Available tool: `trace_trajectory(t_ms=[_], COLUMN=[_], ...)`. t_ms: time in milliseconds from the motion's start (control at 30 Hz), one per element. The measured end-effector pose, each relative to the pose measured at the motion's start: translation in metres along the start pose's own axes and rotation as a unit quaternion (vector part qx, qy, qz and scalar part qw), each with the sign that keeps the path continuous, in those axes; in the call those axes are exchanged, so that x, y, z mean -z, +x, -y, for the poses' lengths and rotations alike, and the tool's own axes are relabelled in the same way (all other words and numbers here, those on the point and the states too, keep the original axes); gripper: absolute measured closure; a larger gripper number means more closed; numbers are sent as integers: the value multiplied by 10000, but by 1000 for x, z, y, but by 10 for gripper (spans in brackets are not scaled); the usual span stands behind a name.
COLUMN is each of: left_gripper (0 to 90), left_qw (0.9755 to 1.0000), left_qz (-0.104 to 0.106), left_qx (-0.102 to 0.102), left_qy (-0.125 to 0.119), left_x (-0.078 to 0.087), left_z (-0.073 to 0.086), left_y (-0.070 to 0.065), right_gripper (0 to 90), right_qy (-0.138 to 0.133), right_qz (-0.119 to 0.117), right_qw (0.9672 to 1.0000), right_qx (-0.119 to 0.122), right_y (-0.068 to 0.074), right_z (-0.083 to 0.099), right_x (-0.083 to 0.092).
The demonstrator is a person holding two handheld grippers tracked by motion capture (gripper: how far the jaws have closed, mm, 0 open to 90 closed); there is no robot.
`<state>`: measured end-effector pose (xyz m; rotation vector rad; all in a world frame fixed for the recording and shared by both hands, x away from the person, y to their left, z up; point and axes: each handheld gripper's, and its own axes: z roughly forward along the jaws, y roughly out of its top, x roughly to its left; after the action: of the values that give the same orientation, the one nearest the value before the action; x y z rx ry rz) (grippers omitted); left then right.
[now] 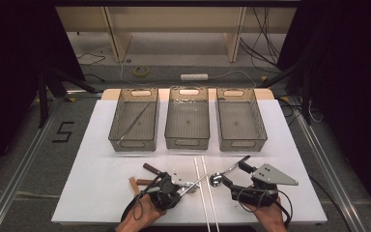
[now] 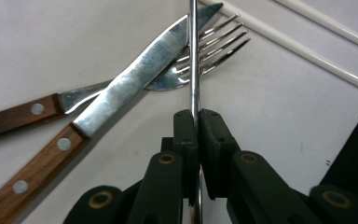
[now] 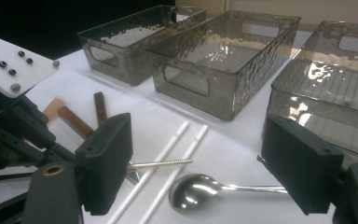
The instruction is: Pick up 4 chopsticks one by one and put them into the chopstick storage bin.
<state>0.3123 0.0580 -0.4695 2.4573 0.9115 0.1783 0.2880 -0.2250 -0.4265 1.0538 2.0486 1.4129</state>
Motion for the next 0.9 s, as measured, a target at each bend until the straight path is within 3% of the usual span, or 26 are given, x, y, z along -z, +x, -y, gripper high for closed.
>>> trace_trajectory(t_ms=[67, 267, 633, 900], left_gripper=[850, 850, 850, 850], left_qw=[9998, 9988, 9943, 9908], left_qz=[109, 155, 7, -86], left_qx=[123, 167, 345, 488], left_qy=[-119, -429, -1012, -1259], left_x=[4, 20, 53, 69], left_z=[-1, -3, -6, -6], left_y=[3, 10, 29, 46], right_gripper=[259, 259, 257, 258], right_qy=[2, 19, 227, 352], right_qz=[-5, -18, 118, 159], right_qw=[10000, 10000, 9996, 9992], right_qx=[6, 26, 76, 81], right_y=[0, 1, 5, 7], right_z=[0, 0, 1, 2], right_x=[0, -1, -4, -6])
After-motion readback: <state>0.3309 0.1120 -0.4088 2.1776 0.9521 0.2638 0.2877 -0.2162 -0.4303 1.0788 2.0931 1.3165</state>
